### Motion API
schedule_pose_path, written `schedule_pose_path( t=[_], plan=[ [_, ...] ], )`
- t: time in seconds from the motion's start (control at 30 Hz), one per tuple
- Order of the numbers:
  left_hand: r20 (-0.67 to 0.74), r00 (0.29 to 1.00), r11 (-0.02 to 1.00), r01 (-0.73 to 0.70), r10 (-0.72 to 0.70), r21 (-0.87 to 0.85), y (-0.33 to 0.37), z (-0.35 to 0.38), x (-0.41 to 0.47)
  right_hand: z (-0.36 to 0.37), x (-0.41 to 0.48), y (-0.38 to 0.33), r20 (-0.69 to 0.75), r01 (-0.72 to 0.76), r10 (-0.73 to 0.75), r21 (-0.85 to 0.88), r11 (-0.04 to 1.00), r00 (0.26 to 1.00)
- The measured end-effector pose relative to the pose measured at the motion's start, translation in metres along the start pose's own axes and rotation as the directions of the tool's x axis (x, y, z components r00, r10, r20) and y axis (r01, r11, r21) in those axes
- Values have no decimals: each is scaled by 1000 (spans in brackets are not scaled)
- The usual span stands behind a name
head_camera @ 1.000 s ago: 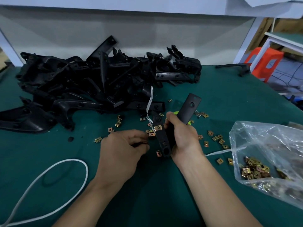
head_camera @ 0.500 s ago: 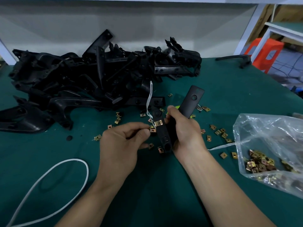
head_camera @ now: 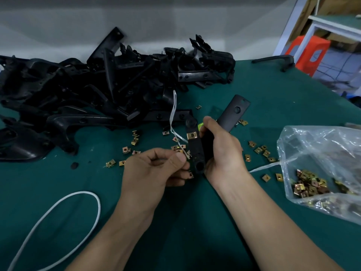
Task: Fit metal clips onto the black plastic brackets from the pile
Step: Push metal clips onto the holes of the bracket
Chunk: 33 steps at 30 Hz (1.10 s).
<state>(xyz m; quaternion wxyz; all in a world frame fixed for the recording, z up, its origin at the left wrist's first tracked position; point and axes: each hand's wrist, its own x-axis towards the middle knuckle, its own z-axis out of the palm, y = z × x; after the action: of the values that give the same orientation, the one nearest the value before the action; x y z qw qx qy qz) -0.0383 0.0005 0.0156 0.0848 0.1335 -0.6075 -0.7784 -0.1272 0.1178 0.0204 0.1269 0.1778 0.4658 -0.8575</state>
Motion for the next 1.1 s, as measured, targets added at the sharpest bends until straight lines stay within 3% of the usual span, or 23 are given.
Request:
schedule_pose_path(
  t=[0.1, 0.27, 1.1],
  plan=[
    [-2, 1000, 997, 4, -4, 83, 1, -3, 0, 1, -1, 0, 2, -32, 32, -7, 999, 999],
    [66, 998, 1000, 24, -22, -20, 0, -4, -2, 3, -1, 3, 46, -61, 61, 7, 998, 997],
    [36, 994, 995, 100, -100, 13, 2, 1, -3, 0, 3, 2, 46, 9, -8, -28, 1000, 999]
  ],
)
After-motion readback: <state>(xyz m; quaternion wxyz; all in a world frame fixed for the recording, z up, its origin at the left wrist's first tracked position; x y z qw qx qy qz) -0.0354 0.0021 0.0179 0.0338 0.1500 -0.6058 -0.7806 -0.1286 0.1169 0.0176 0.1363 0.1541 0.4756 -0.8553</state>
